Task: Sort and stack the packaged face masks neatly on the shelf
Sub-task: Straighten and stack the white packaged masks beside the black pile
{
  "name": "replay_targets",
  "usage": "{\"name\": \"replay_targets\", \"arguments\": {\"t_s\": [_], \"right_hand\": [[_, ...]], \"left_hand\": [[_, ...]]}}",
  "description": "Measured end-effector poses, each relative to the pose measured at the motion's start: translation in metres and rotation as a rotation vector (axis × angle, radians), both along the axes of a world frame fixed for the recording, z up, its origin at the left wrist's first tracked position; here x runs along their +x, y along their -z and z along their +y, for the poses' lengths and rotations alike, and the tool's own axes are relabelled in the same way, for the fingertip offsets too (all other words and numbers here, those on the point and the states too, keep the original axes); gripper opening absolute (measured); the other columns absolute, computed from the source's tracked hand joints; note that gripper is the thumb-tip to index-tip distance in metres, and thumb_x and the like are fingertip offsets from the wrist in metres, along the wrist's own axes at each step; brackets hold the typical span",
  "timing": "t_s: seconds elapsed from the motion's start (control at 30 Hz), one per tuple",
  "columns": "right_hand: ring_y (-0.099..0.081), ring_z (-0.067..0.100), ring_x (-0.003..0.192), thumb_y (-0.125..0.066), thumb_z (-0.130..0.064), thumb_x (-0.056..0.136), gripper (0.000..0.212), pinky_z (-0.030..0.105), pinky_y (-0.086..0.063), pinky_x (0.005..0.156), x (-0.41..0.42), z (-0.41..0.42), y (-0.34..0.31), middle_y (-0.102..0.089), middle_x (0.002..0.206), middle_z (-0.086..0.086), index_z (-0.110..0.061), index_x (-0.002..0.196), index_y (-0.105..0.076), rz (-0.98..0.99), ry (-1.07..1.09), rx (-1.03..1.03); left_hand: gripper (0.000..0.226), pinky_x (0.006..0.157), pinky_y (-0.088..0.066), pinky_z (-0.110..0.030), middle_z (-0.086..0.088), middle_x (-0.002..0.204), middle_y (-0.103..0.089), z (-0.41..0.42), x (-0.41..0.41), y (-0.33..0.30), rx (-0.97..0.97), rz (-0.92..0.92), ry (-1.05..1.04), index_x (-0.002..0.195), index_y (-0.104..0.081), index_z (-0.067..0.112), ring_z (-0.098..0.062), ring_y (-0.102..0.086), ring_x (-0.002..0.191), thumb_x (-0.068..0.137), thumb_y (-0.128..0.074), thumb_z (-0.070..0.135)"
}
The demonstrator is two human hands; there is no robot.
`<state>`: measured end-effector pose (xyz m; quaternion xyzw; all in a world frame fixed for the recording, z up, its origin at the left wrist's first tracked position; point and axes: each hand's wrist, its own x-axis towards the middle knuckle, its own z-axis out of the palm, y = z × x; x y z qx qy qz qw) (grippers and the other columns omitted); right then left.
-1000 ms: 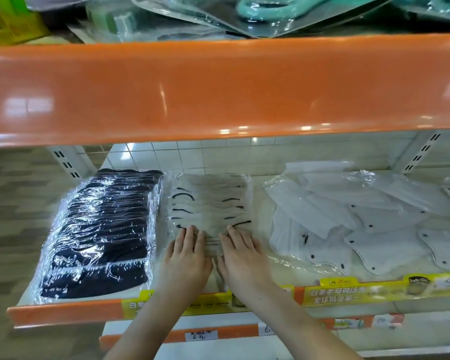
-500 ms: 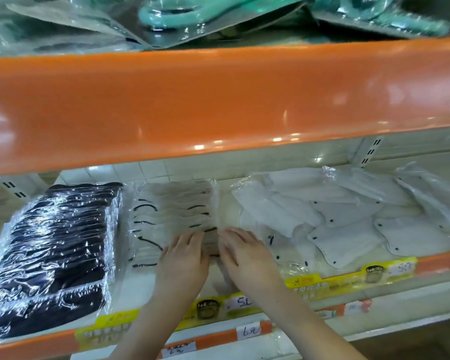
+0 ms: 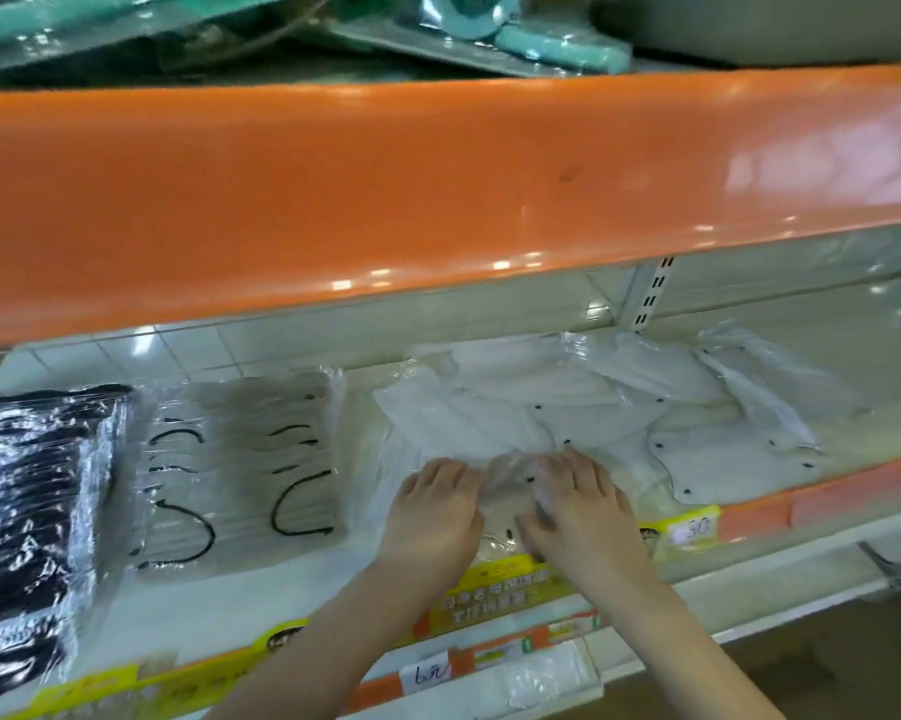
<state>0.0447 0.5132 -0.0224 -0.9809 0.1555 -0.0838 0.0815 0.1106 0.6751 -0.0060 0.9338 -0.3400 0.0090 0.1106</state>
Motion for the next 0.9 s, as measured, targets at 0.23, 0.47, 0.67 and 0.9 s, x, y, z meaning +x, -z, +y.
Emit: {"name": "replay_targets", "arguments": {"t_s": [0.23, 0.47, 0.67, 0.9], "right_hand": [[-0.054, 0.033, 0.112, -0.072, -0.048, 0.072, 0.07, 0.042, -0.05, 0.082, -0.005, -0.022, 0.0, -0.056, 0.123, 0.014, -0.005, 0.124, -0.054, 0.078, 0.026, -0.056], [-0.063, 0.042, 0.094, -0.074, -0.027, 0.068, 0.048, 0.045, -0.055, 0.064, 0.002, -0.044, 0.01, -0.063, 0.107, 0.025, 0.003, 0.104, -0.064, -0.028, 0.036, -0.042], [-0.065, 0.04, 0.085, -0.06, -0.019, 0.072, 0.037, 0.042, -0.053, 0.059, 0.002, -0.058, 0.007, -0.064, 0.098, 0.026, 0.007, 0.099, -0.065, -0.031, 0.053, -0.059], [-0.059, 0.031, 0.101, -0.06, -0.011, 0.083, 0.023, 0.041, -0.052, 0.078, 0.003, -0.028, -0.01, -0.062, 0.11, 0.011, -0.007, 0.104, -0.066, -0.183, -0.16, 0.083]], "left_hand": [[0.06, 0.077, -0.054, -0.036, -0.006, 0.109, -0.065, -0.036, -0.009, 0.005, 0.075, 0.076, -0.059, 0.112, -0.067, 0.012, -0.026, -0.065, 0.1, 0.062, -0.071, 0.045], [0.089, 0.116, -0.011, -0.036, -0.004, 0.158, -0.006, -0.026, -0.001, -0.002, 0.184, 0.168, -0.169, 0.151, -0.009, 0.016, -0.022, -0.005, 0.146, 0.086, -0.049, 0.063], [0.071, 0.104, -0.029, -0.034, 0.0, 0.142, -0.033, -0.01, -0.006, 0.004, 0.074, 0.102, -0.369, 0.138, -0.029, 0.018, -0.022, -0.029, 0.134, 0.086, -0.047, 0.063], [0.048, 0.099, -0.033, -0.031, -0.005, 0.131, -0.05, -0.015, -0.01, 0.005, -0.17, 0.195, -0.423, 0.133, -0.04, 0.012, -0.024, -0.037, 0.124, 0.093, -0.049, 0.037]]}}
